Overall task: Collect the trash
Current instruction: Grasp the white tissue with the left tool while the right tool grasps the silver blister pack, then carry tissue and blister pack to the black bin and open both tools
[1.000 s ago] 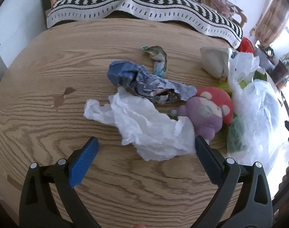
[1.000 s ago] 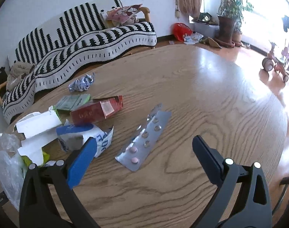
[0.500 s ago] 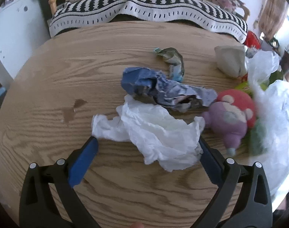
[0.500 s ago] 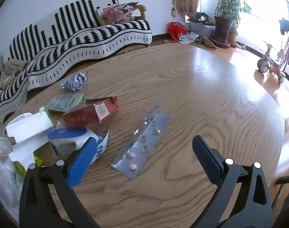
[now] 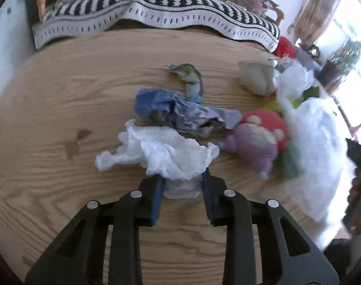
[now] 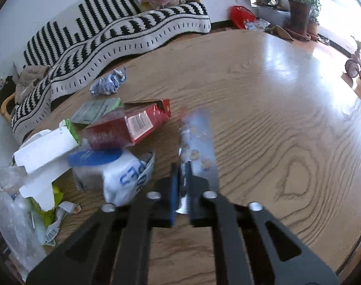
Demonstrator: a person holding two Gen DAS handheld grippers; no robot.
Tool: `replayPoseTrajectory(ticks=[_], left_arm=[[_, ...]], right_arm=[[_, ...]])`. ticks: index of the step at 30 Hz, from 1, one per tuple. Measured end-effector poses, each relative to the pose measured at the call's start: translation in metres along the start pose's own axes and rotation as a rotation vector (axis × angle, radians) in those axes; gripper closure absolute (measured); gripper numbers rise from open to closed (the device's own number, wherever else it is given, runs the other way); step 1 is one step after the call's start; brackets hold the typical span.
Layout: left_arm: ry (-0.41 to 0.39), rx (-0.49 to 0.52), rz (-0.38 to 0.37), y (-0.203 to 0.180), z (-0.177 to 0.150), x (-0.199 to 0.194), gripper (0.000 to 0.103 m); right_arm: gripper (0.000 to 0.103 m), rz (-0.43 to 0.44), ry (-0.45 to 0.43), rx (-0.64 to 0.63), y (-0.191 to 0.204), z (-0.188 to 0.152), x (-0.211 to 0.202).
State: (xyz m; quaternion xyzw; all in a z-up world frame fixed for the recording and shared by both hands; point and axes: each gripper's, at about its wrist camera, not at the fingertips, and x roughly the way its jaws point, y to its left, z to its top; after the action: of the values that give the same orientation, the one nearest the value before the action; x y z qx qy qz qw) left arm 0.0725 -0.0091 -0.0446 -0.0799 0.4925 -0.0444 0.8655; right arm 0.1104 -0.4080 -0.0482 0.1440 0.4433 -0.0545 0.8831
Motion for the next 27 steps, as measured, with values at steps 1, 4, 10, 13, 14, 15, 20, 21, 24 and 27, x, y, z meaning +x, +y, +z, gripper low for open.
replayPoseTrajectory(ticks=[1,4,10,13,14,15,20,21,24,27], left_arm=[[-0.012,0.008,-0.010,-0.003,0.001,-0.003,0.078],[-0.041,0.034,-0.024,-0.011,-0.001,-0.008,0.080],[-0.066,-0.002,-0.012,-0.004,-0.004,-0.016,0.082],[-0.078,-0.018,-0.019,-0.002,-0.006,-0.021,0.083],[-0.084,-0.018,-0.019,-0.002,-0.006,-0.022,0.083],[-0.088,-0.019,-0.019,-0.001,-0.005,-0.022,0.084],[-0.135,-0.036,-0.035,-0.002,-0.003,-0.034,0.085],[-0.147,-0.042,-0.039,-0.002,-0.003,-0.038,0.085],[-0.205,-0.018,-0.005,-0.017,-0.001,-0.057,0.086],[-0.287,0.055,-0.085,-0.063,-0.006,-0.096,0.086]], right_arm=[[0.097,0.008,-0.001,0.005,-0.002,0.000,-0.001],[0.097,0.025,-0.005,0.011,-0.003,-0.001,-0.004],[0.097,0.020,-0.056,0.005,0.000,0.001,-0.014],[0.097,0.014,-0.065,0.009,-0.001,0.001,-0.015],[0.097,0.009,-0.068,0.011,-0.001,0.001,-0.015],[0.097,0.003,-0.074,0.016,-0.001,0.001,-0.016],[0.097,0.002,-0.115,0.022,0.007,0.001,-0.029],[0.097,0.001,-0.122,0.019,0.008,0.001,-0.031],[0.097,0.022,-0.161,0.010,0.011,0.000,-0.049],[0.097,0.068,-0.223,-0.013,0.008,-0.005,-0.085]])
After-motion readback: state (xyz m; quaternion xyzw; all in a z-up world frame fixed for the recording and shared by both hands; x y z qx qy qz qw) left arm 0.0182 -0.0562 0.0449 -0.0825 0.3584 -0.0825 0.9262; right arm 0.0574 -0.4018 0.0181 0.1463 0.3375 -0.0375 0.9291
